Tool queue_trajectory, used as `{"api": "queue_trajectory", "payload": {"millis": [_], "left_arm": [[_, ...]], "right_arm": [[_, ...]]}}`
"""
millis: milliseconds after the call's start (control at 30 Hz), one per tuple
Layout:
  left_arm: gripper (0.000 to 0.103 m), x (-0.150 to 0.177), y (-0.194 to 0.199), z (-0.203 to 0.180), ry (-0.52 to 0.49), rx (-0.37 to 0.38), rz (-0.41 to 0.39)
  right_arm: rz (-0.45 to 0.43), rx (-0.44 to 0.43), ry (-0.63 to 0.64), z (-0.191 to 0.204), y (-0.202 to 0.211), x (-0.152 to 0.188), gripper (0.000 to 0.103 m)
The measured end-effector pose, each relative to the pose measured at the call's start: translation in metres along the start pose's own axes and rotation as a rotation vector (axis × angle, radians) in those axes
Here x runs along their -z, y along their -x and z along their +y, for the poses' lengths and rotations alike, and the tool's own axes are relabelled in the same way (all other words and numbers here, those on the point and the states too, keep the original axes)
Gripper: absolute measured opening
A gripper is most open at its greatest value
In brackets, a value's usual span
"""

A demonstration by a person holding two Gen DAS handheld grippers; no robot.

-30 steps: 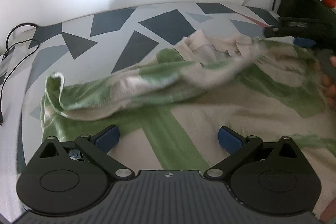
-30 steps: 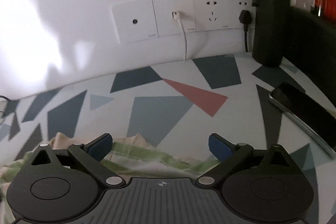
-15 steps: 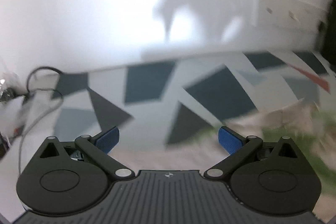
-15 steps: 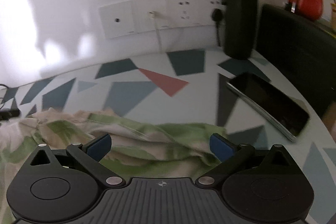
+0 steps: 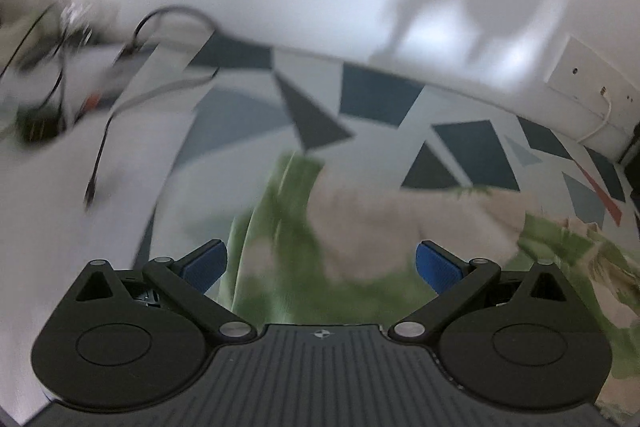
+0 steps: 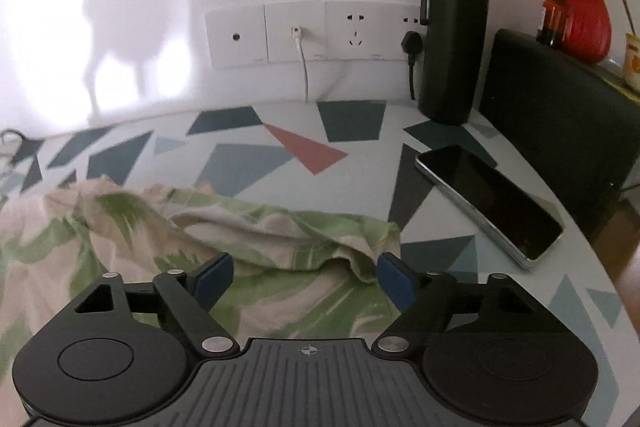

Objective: Fold clothes

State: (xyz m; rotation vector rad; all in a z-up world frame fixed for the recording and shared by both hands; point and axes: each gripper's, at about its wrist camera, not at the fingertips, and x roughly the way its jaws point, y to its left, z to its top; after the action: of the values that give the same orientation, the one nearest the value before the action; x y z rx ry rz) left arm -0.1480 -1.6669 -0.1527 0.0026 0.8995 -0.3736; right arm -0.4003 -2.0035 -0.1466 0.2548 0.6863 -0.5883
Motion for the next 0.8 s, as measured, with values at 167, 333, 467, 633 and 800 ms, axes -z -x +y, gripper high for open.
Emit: {"api": "queue_trajectory", "payload": {"millis": [167,333,467,633,800], "left_arm": [[0.102,0.026,0.000,-0.005,-0.053,-0.046,0.038],[0.102,0.041,0.003,-0.012,-0.118,-0.065,0.007],[0.103,0.046,0.004,-0.013,-0.122,-0.064,-0.023],[0.103,0.048,0.005,-0.014,-0.122,-0.067,-0.039],[0.103,0.048,0.005,-0.015,-0.119,-0.071,-0.048]], "right_arm": [[0.008,0.042,-0.148,-0.023,-0.016,-0.007,0.052],[0.030,-0.009,-0.190,-0.040,-0.035,-0.015,0.019],[0.024,-0.023,-0.118,-0.036,-0.049,-0.029,0.007],[0.010,-0.019,-0.174,-0.046,-0.080,-0.056,0.008],[-0.037,0.070,-0.276,-0.062,-0.083,-0.069,0.032]]}}
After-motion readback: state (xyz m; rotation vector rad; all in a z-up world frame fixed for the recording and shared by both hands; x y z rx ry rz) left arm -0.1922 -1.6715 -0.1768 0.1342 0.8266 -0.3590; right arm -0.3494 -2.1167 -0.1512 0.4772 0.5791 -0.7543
